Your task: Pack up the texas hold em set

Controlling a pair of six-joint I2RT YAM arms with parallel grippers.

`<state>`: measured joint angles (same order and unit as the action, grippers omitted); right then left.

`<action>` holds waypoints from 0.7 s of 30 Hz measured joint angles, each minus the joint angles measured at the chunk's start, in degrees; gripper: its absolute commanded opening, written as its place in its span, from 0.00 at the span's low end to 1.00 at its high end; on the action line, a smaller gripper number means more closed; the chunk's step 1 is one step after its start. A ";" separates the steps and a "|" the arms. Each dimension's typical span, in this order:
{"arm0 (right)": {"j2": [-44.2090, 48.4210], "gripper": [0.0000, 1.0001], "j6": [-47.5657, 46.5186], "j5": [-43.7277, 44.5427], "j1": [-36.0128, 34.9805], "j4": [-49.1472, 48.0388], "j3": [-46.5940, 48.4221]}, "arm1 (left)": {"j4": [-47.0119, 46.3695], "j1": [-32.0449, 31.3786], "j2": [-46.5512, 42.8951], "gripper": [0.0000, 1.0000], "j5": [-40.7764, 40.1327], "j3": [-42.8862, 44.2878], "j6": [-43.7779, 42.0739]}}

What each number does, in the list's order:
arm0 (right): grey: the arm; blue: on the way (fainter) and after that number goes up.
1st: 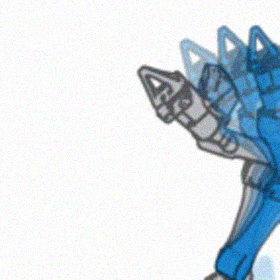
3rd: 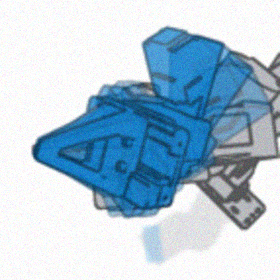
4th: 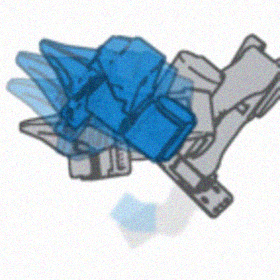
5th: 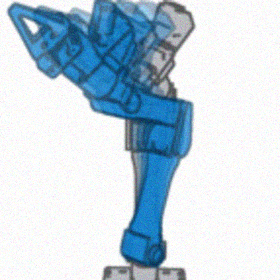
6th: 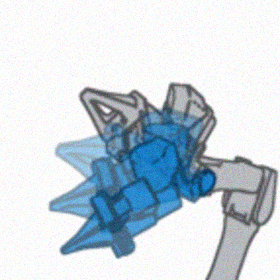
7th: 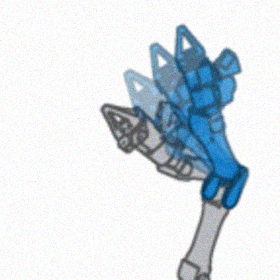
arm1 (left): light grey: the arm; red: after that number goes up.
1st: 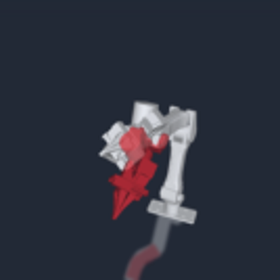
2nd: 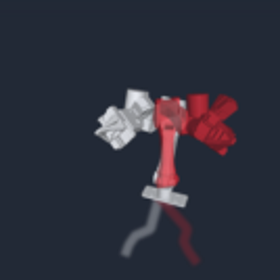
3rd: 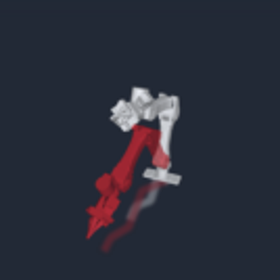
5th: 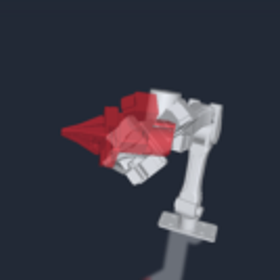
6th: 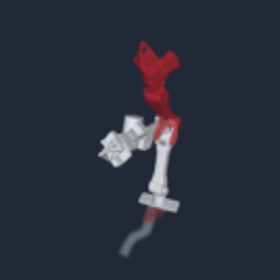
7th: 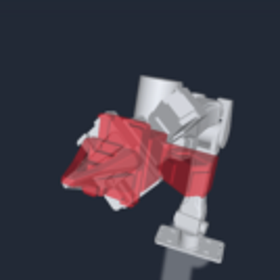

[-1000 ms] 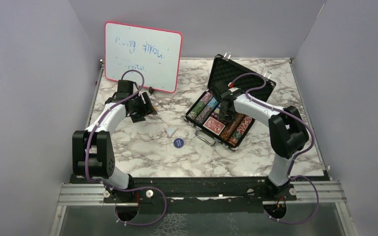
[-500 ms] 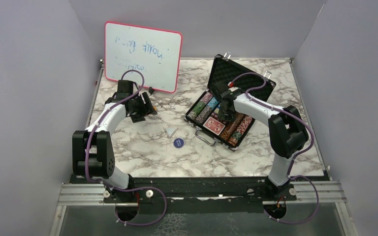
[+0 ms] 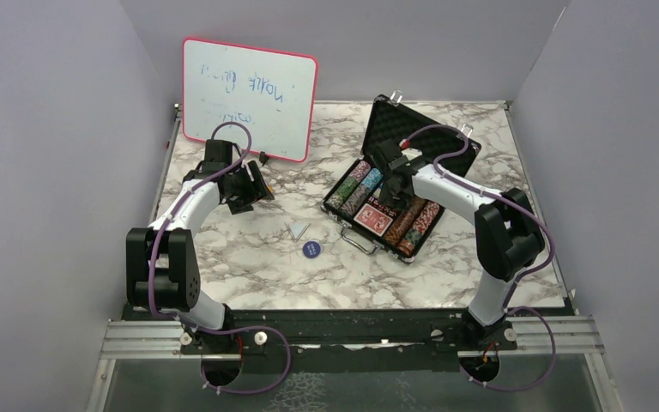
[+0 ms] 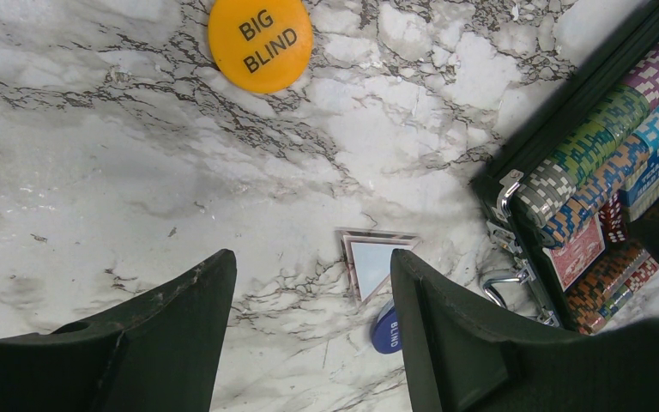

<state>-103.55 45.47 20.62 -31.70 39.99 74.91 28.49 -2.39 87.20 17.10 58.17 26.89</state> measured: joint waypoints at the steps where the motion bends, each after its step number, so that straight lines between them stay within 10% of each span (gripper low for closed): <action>1: 0.07 0.41 0.02 -0.31 0.20 -0.35 -0.35 | 0.00 0.00 0.00 0.69 0.00 0.00 -0.02; 21: 3.08 0.47 2.62 -10.56 4.76 -9.05 -8.72 | 0.00 0.00 0.00 0.69 -0.02 0.00 -0.20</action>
<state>-100.47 48.10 10.07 -26.94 30.94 66.19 28.49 -2.39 87.20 17.08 58.17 26.70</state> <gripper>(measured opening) 0.439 0.689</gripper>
